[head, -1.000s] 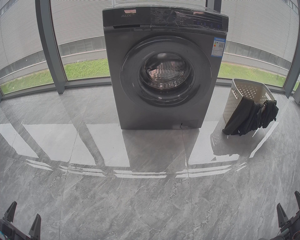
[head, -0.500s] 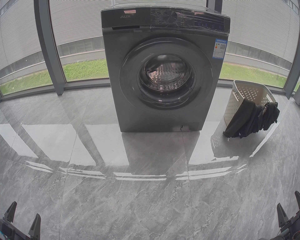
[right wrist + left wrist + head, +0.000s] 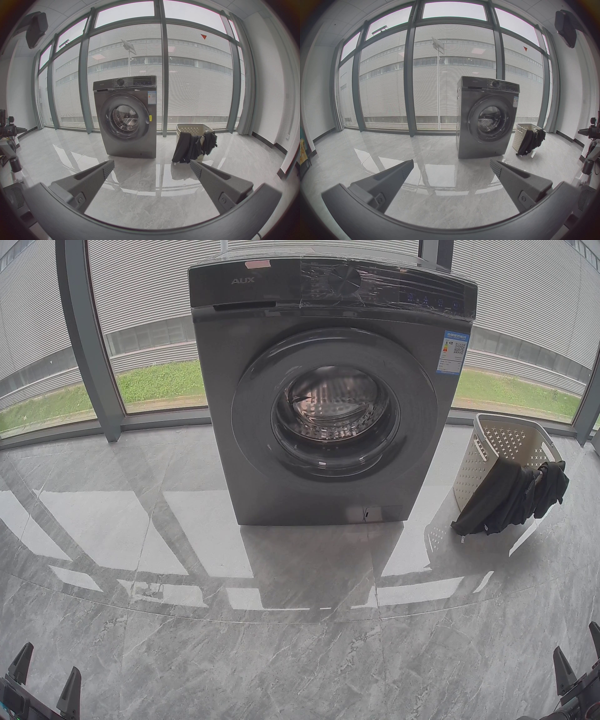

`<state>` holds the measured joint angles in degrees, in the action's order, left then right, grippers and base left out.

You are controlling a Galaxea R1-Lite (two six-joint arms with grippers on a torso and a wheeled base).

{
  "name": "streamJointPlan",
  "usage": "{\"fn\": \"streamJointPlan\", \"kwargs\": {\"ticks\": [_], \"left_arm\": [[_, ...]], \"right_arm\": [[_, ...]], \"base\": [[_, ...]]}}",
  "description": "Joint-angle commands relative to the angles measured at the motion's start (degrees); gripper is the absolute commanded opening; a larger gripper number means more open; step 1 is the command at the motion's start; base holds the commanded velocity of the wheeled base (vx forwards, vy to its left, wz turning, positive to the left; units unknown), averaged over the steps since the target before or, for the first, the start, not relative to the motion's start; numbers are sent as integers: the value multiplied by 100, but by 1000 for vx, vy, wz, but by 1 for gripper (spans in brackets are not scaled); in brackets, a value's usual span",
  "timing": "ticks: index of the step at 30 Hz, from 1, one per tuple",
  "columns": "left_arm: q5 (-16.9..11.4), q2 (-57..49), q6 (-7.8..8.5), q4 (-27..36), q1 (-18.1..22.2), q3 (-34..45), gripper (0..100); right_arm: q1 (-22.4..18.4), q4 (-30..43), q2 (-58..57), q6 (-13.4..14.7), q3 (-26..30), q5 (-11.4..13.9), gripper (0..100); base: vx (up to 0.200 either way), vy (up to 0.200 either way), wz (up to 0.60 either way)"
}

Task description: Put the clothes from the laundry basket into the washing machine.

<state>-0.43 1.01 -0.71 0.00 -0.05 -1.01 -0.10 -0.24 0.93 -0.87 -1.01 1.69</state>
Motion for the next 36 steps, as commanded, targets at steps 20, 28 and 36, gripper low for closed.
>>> {"fn": "streamJointPlan", "kwargs": {"ticks": [20, 28, 36], "left_arm": [[-10, -101, 9, 0, -4, 101, 100], [8, -101, 27, 0, -4, 101, 100], [8, -101, 27, 0, 5, 101, 100]], "right_arm": [[-8, -2, -14, -1, 101, 6, 100], [-8, -2, -5, -1, 101, 6, 100], [-8, -2, -5, -1, 101, 6, 100]], "base": [[150, 0, 0], [0, -25, 0], [0, -200, 0]]}}
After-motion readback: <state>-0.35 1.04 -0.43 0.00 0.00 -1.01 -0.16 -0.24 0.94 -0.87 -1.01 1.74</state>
